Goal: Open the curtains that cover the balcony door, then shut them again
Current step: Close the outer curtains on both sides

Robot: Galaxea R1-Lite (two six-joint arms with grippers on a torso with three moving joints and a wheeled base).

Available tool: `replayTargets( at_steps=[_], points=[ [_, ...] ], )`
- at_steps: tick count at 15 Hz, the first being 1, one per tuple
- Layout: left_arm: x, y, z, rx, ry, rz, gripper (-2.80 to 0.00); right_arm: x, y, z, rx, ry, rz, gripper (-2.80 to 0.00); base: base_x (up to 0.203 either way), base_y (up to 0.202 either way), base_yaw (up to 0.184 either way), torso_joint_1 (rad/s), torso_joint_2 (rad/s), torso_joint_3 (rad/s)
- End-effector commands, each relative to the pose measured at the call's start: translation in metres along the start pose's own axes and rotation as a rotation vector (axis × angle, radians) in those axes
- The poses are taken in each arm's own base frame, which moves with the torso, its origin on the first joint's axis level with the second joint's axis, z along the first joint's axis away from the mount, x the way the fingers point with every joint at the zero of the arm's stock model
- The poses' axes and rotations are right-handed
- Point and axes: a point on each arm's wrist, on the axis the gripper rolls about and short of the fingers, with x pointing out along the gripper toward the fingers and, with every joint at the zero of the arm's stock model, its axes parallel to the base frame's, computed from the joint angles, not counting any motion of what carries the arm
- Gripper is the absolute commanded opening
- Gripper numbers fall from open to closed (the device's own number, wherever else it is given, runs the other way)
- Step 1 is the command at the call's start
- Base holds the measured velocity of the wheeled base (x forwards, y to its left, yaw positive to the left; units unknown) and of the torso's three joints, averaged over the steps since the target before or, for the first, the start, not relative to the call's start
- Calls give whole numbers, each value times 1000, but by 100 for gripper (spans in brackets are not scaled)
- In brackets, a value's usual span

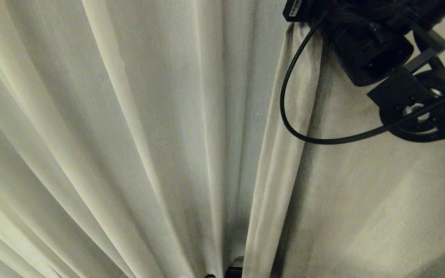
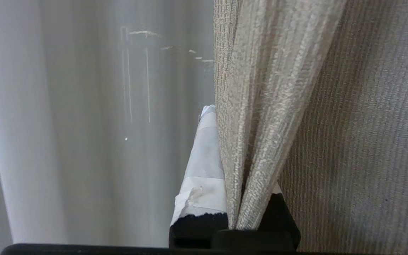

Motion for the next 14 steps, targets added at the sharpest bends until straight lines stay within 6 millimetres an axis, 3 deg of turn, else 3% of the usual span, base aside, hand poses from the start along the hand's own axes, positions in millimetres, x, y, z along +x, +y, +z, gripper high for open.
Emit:
replayTargets(
  at_steps=[1,6,10,14],
  points=[
    [0,0,0,1,-1,0,-280,1,1,-4,-2,4,0,-280,0,0,0,0,0,0],
    [0,0,0,1,-1,0,-280,-9,-17,29,-15,-20,-17,-280,0,0,0,0,0,0],
    [0,0,0,1,-1,0,-280,-41,-47,69,-35,-9,-44,-280,0,0,0,0,0,0],
    [0,0,0,1,-1,0,-280,-59,-78,82,-72,-5,-112,-280,0,0,0,0,0,0]
  ],
)
